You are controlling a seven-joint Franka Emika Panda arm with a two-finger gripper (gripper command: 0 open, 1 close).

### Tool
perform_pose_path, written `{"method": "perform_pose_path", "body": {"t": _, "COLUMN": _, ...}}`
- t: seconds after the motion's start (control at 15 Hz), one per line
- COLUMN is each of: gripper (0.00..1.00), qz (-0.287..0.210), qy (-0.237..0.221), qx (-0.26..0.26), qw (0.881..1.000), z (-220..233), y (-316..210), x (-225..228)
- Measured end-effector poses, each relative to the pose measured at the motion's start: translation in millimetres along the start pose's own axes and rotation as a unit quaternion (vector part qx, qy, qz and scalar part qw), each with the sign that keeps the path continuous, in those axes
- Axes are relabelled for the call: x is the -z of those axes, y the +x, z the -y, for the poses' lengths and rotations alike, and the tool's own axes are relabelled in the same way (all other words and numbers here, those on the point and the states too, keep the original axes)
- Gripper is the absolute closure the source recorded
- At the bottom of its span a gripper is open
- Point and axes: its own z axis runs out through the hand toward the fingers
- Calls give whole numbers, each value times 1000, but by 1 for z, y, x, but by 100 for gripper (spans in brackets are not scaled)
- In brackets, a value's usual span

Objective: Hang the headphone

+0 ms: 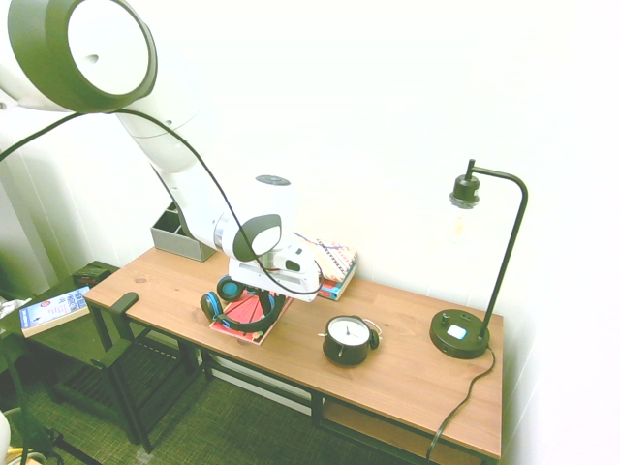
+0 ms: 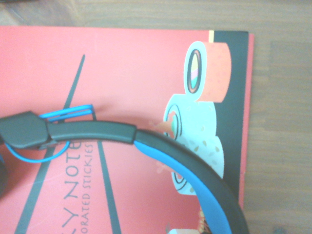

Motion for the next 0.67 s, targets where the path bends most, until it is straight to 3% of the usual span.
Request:
{"method": "perform_pose_path", "body": {"t": 0.27, "gripper": 100, "qz": -9, "qy": 1, "qx": -17, "qw": 1000, "z": -2, "y": 3, "x": 17}}
{"method": "perform_pose_path", "body": {"t": 0.67, "gripper": 100, "qz": -1, "qy": 31, "qx": -10, "qw": 999, "z": 2, "y": -24, "x": 123}}
